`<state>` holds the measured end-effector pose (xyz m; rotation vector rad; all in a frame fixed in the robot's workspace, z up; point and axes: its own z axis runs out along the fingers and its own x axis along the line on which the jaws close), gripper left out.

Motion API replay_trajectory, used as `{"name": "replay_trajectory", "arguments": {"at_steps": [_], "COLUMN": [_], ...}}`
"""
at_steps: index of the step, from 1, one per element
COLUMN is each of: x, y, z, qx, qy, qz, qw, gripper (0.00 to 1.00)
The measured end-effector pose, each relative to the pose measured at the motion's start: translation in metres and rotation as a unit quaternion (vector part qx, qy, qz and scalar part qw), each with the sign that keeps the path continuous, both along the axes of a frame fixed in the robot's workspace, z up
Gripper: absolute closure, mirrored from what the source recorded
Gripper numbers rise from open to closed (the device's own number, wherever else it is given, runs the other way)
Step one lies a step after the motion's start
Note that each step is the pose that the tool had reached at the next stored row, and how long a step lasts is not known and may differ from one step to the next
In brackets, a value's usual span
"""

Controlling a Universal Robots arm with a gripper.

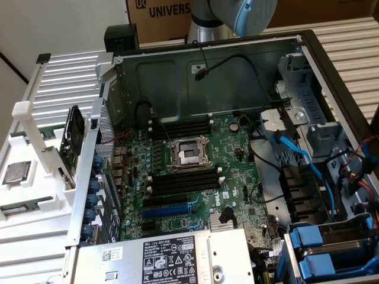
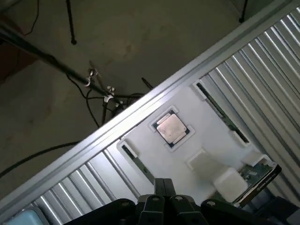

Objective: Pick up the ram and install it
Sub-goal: 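Reach for the ram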

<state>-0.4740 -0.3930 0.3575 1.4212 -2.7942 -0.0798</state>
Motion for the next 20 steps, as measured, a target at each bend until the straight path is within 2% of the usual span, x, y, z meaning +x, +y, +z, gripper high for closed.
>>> {"name": "replay_trajectory", "arguments": {"at_steps": [1,4,7,10,13,16,18,19,20], "x": [0.0000,0.0000,0.0000,0.0000,0.0000,0.0000,0.0000,0.0000,0.0000], "y": [0.0000,0.0000,0.0000,0.0000,0.0000,0.0000,0.0000,0.0000,0.0000], "z": [0.0000,0.0000,0.0000,0.0000,0.0000,0.0000,0.0000,0.0000,0.0000], "qx": [0.0000,0.0000,0.0000,0.0000,0.0000,0.0001,0.0001,0.0001,0.0001], "qy": [0.0000,0.0000,0.0001,0.0002,0.0003,0.0008,0.0009,0.0012,0.0013], "qz": [0.028,0.055,0.082,0.110,0.137,0.191,0.207,0.241,0.249], "qw": [0.9996,0.9985,0.9966,0.9940,0.9905,0.9817,0.9784,0.9706,0.9684], "gripper": [0.89,0.89,0.89,0.89,0.89,0.89,0.89,0.89,0.89]}}
